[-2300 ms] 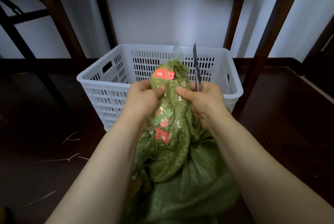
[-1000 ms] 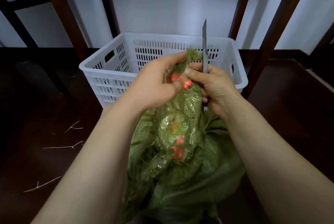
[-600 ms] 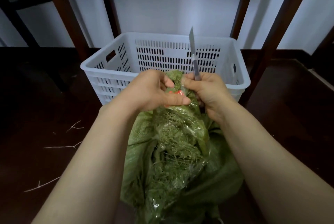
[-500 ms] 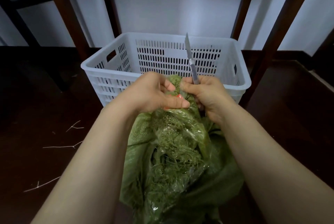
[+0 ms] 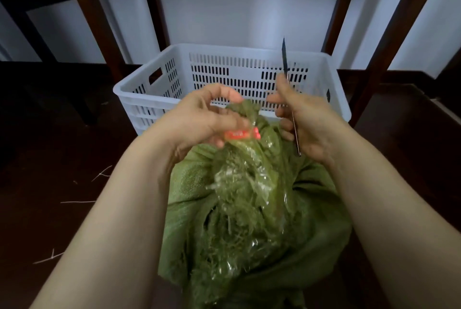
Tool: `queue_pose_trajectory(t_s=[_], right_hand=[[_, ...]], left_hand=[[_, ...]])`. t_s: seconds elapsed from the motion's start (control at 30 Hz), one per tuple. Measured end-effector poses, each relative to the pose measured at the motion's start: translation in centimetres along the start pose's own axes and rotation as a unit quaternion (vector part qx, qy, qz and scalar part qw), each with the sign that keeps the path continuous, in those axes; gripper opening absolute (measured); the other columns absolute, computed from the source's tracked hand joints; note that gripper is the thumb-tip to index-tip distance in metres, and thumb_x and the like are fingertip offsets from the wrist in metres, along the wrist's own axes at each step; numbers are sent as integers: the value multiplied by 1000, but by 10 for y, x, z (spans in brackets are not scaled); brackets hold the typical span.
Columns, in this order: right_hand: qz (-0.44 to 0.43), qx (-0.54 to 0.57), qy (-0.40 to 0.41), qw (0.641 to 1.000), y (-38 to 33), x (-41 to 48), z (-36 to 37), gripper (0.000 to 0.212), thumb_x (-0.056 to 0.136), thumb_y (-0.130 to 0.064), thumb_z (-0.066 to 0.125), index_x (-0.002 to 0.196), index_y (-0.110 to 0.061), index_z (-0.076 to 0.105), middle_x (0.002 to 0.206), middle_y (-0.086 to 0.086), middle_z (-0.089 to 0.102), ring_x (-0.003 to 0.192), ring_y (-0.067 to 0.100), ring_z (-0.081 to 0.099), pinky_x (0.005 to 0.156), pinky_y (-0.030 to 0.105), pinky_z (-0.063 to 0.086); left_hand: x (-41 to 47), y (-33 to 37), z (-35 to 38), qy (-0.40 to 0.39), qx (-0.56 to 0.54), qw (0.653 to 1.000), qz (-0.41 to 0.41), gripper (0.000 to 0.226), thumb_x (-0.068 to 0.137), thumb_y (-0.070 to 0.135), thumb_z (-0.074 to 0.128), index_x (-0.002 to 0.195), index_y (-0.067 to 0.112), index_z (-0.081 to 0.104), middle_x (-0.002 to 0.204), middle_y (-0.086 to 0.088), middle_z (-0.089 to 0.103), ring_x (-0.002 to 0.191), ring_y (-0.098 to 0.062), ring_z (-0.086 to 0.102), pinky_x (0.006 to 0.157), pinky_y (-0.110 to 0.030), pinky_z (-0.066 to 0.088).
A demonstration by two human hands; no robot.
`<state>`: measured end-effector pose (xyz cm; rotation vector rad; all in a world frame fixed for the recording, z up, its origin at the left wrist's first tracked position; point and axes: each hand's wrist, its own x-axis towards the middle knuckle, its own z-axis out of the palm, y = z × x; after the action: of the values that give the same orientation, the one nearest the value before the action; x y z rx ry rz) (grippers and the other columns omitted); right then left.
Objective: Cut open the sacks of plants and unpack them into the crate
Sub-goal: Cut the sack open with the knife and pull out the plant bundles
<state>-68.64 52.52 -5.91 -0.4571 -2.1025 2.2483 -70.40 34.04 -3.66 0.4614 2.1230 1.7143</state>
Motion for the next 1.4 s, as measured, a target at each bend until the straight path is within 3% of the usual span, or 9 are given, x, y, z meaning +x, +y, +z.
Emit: queue_pose_trajectory(t_s=[0.17, 0.3, 0.53, 0.7, 0.8, 0.9, 1.07, 1.2, 1.4], right_hand=[[103, -54, -126, 985, 18, -3, -13, 51, 48, -38, 82, 81, -9, 56, 51, -6, 42, 36, 3, 27, 29, 15, 21], [149, -98, -153, 972, 29, -2, -23, 62, 45, -33, 83, 93, -3, 58, 57, -3, 51, 32, 1, 26, 26, 12, 19], [-18, 30, 125, 992, -25, 33, -5, 16, 79, -2, 70, 74, -9, 56, 41, -3, 48, 27, 3, 34, 29, 12, 24], [-102, -67, 226, 966, -41, 80, 14, 7, 79, -11, 66, 83, -6, 68, 76, 13, 68, 71, 28, 67, 61, 38, 58], [-15, -123, 177, 976, -3, 56, 8, 16, 89, -31, 63, 92, -15, 64, 66, 1, 54, 57, 20, 51, 48, 26, 41], [16, -76, 150, 986, 10, 30, 0, 48, 91, -64, 38, 104, -23, 61, 77, -2, 53, 50, 11, 35, 42, 23, 27], [-41, -178, 70, 981, 12, -15, -13, 29, 98, -41, 44, 97, -24, 68, 62, -7, 53, 45, 7, 38, 37, 16, 30], [-93, -215, -2, 972, 2, -34, -32, 10, 90, -29, 62, 88, -24, 70, 67, -8, 57, 63, 7, 50, 58, 18, 40], [-168, -359, -64, 916, -17, -39, -51, 4, 89, -23, 64, 86, -22, 65, 67, 0, 70, 48, 3, 55, 57, 26, 45]], left_hand=[[-1, -3, 0, -44, 133, 989, -42, 28, 74, 10, 76, 99, 18, 67, 91, -5, 72, 73, -13, 61, 50, -19, 44], [6, -10, 8, 117, 15, 992, 44, 33, 73, -5, 74, 95, 20, 69, 96, -4, 71, 78, -13, 67, 65, -18, 55], [11, 1, 20, 251, -105, 934, 230, 42, 68, 7, 78, 102, 29, 68, 119, -6, 63, 111, -17, 61, 100, -40, 48], [14, -7, 15, 119, 1, 975, 188, 61, 72, 1, 77, 122, 28, 57, 117, -1, 63, 97, -9, 60, 88, -19, 47], [17, -36, 19, 99, 68, 985, 121, 65, 69, 2, 79, 128, 18, 56, 110, -4, 57, 94, -10, 54, 83, -3, 40], [24, -50, 22, 119, 52, 988, 82, 74, 65, 4, 82, 132, 15, 53, 116, -1, 56, 99, -9, 53, 90, -10, 41], [17, -50, 29, 109, -34, 993, 39, 62, 78, -2, 71, 133, 20, 53, 119, 3, 58, 64, -1, 57, 50, -12, 46], [13, -43, 31, 89, -56, 994, 38, 63, 75, -3, 73, 130, 22, 55, 132, 2, 52, 79, -12, 63, 47, -13, 46], [7, -32, 26, 96, -16, 993, 64, 70, 70, -3, 77, 131, 24, 55, 136, 4, 49, 91, -11, 65, 47, -16, 49]])
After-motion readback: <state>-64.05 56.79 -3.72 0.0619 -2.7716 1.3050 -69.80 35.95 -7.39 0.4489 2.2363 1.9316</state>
